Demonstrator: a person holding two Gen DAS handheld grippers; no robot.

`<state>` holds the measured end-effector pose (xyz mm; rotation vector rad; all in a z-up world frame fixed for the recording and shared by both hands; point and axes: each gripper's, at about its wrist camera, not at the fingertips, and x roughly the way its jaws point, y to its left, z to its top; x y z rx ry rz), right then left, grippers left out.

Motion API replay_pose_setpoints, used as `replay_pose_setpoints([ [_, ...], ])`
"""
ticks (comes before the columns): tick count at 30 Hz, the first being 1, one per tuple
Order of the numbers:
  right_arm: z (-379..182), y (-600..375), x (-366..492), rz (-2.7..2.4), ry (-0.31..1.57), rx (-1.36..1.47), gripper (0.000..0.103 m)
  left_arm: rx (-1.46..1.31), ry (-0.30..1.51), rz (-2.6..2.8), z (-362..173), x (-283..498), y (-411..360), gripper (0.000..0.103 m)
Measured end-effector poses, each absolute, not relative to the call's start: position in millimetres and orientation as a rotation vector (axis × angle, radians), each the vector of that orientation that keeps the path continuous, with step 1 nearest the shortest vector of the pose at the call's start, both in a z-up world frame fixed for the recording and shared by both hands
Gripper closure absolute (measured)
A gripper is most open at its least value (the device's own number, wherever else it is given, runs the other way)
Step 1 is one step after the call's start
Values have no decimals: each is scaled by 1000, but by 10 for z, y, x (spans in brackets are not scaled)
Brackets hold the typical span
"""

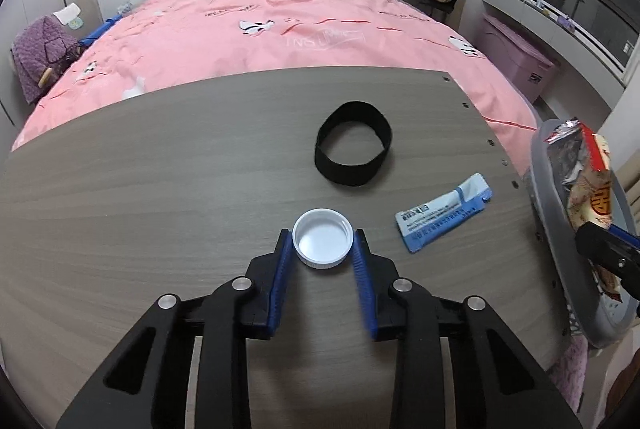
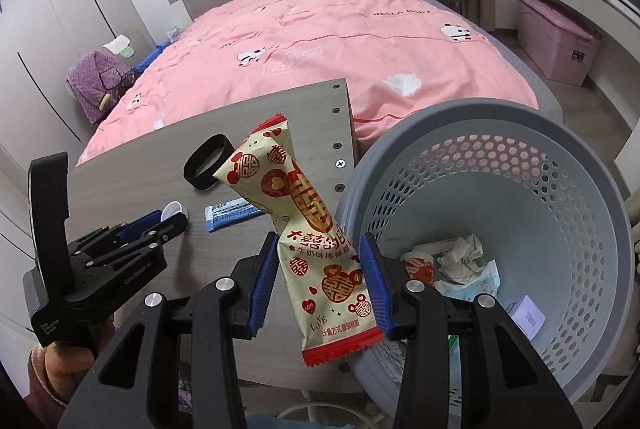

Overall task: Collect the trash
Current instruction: 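Carry the wrapper and bottle cap over the basket and open both tools to drop them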

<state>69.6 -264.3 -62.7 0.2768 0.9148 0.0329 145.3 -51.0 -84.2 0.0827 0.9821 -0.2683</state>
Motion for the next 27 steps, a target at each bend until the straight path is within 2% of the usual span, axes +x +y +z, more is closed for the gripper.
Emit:
replay_pose_setpoints([
  [14,-480,-2766,587,-12,876,279,62,87,907,-285,-485,1218,-430,73],
  [27,-379,-3170,234,-95,824,316,62,135,832,-436,-124,924,-1029,73],
])
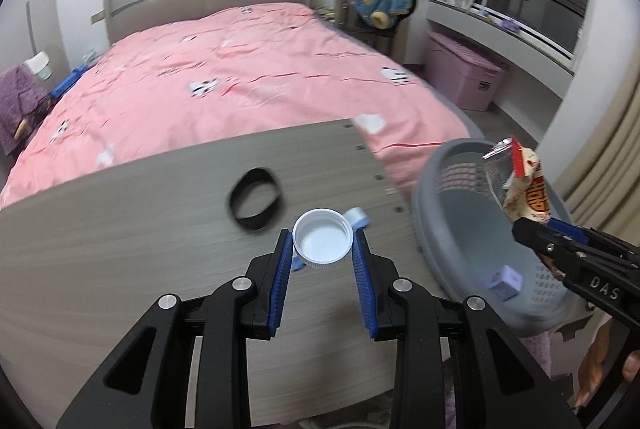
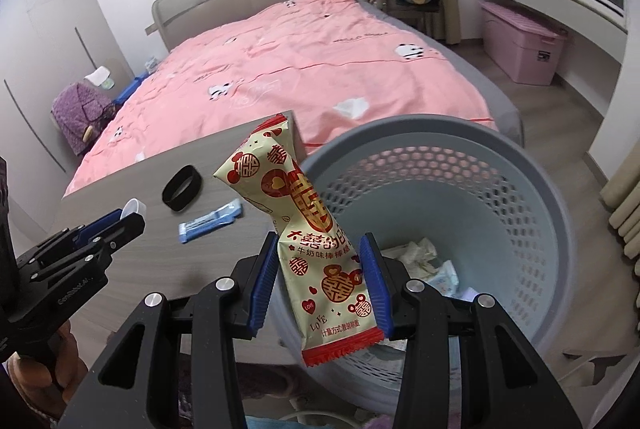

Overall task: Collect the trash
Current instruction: 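Carry the wrapper and bottle cap over the basket and open both tools to drop them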

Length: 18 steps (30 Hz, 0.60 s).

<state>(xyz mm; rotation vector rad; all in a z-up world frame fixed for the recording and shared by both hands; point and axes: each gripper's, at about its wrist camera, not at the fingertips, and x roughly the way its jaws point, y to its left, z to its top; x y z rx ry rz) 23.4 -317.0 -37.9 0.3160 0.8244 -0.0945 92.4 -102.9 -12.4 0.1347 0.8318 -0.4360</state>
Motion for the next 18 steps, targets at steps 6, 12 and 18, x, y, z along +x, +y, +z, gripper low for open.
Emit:
replay_pose_setpoints([
  [6,-393,-3495,35,-162,800,348,62,166,806,-498,-14,830,-1423,73],
  [12,-420,-3806,-117,-212,782,377,62,190,797,-552,30,754,-1812,73],
  [18,-471,-4036,-193,-243,769,403,62,233,794,-593,12,703,-2130,73],
])
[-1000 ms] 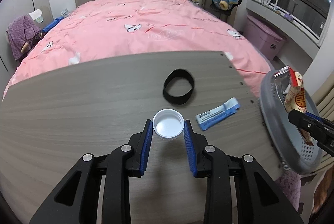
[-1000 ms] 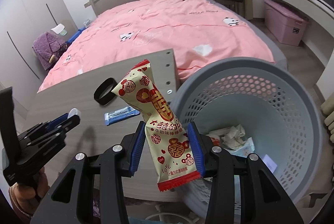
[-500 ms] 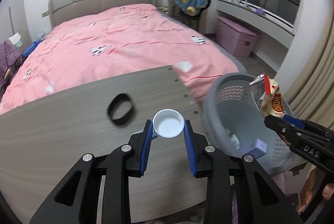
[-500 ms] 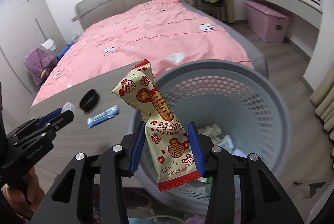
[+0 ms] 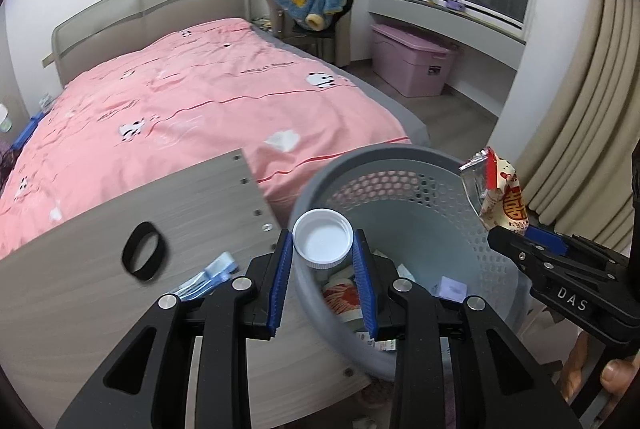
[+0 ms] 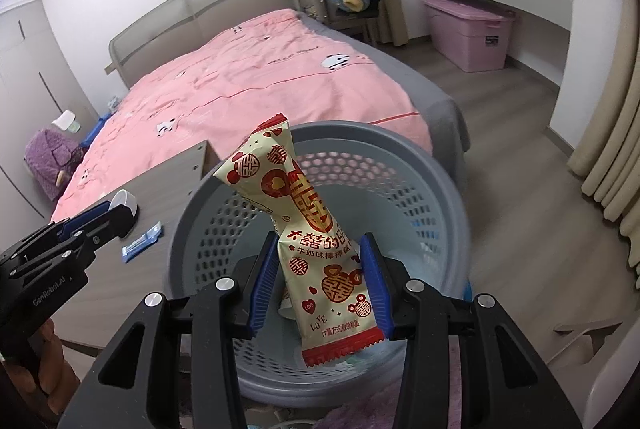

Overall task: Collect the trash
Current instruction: 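Carry the wrapper and bottle cap over the basket and open both tools to drop them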

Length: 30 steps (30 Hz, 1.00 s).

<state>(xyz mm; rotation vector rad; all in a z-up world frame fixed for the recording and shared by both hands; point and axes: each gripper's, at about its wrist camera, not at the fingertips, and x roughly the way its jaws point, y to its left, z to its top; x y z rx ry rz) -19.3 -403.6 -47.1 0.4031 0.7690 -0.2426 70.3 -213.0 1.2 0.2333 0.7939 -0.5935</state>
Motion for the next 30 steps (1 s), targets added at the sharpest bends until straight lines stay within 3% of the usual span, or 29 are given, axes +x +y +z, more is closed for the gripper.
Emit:
replay_pose_setpoints([
  [30,-708,-4253,-29,-226,792,458,62,266,827,-598,-239,818,-2578,73],
])
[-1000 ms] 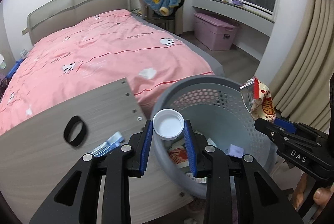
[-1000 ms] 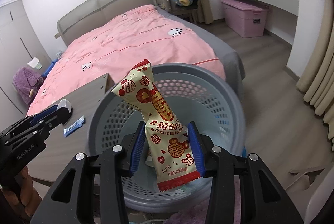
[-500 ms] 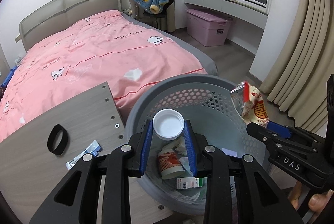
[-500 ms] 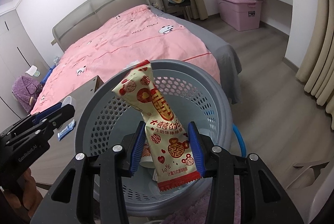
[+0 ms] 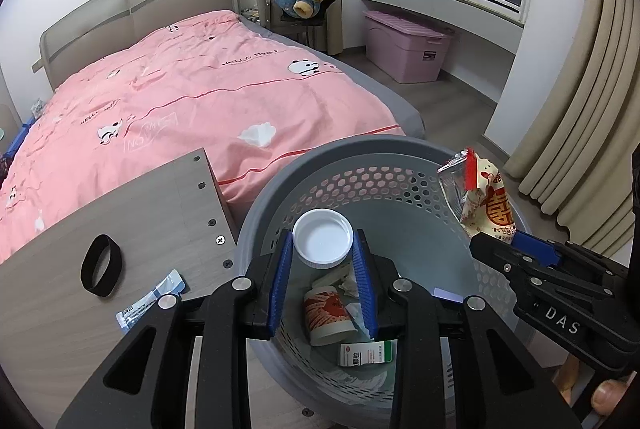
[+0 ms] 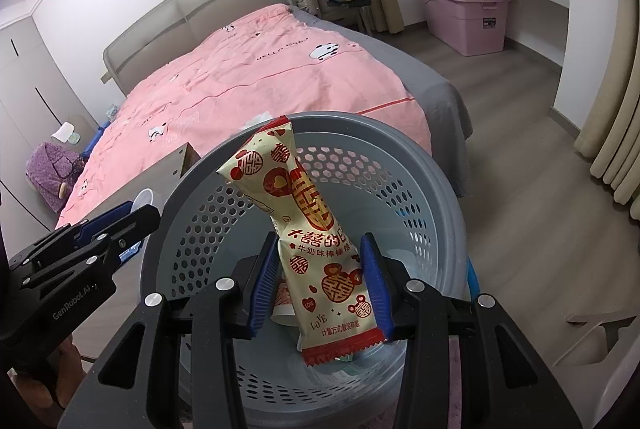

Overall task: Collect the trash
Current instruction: 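Carry the wrapper and bottle cap over the basket and open both tools to drop them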

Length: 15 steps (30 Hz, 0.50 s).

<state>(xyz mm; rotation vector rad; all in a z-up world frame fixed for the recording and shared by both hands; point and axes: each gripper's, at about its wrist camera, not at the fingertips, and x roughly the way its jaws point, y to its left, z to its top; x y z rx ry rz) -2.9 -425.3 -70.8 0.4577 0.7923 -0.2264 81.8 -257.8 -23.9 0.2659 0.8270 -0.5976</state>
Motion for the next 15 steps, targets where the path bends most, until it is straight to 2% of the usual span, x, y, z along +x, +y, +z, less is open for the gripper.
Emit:
replay_pose_setpoints([
  [13,-717,-4234,16,-226,800,454,60,262,828,-585,-238,841,-2567,73],
  [15,-706,-4224,12,-227,799,455,60,258,832,-585,-232,839,-2555,68],
])
